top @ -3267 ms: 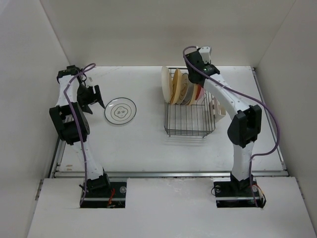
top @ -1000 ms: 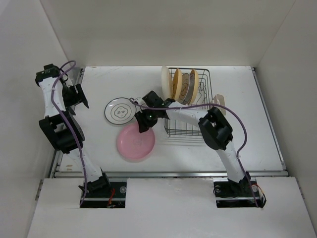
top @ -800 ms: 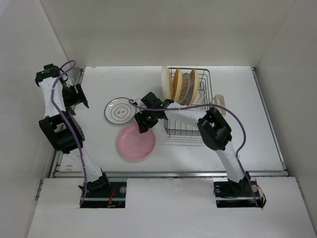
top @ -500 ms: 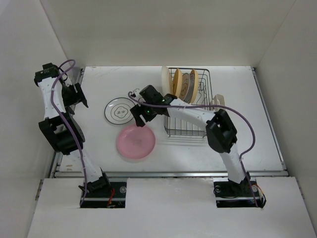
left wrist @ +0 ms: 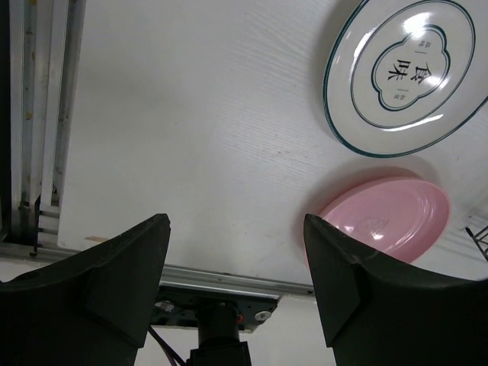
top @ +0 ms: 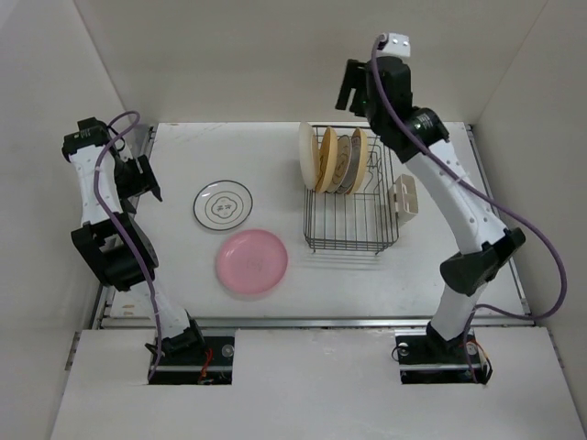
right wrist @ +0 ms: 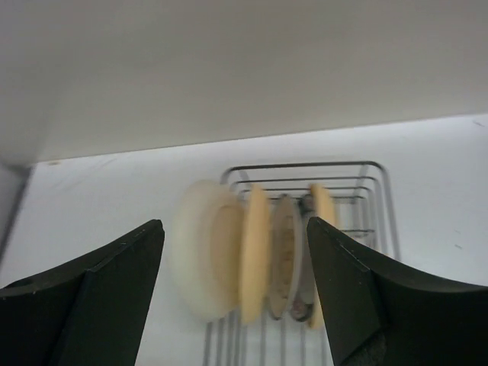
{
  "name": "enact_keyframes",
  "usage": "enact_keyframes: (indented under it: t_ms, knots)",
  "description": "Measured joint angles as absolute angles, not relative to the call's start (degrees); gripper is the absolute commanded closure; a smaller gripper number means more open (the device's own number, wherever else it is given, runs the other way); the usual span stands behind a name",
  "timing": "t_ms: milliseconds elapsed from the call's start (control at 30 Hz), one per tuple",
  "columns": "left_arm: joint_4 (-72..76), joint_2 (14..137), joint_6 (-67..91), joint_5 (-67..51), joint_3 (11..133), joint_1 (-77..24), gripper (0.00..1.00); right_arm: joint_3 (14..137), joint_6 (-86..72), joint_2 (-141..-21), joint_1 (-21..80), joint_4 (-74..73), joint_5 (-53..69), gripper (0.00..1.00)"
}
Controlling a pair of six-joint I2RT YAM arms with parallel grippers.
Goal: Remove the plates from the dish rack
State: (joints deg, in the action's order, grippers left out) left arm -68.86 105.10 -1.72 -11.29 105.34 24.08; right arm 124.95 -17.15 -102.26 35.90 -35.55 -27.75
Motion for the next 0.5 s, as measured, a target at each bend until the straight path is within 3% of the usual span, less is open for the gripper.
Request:
enact_keyframes:
  t_ms: [67, 167, 500]
  knots:
    - [-68.84, 105.10, -1.74, -11.11, 105.08, 24.08, 0.32, 125.34, -18.83, -103.83, 30.52, -38.41, -28.95, 0.27]
    - [-68.77, 105.10, -1.89, -10.72, 104.81, 24.08, 0.32, 123.66, -20.47, -107.68, 25.85, -42.13, -30.00, 0.31]
    - [-68.55, 105.10, -2.09, -10.39, 103.48, 24.08, 0.32, 115.68, -23.18, -116.07, 24.27, -48.86, -28.60, 0.55]
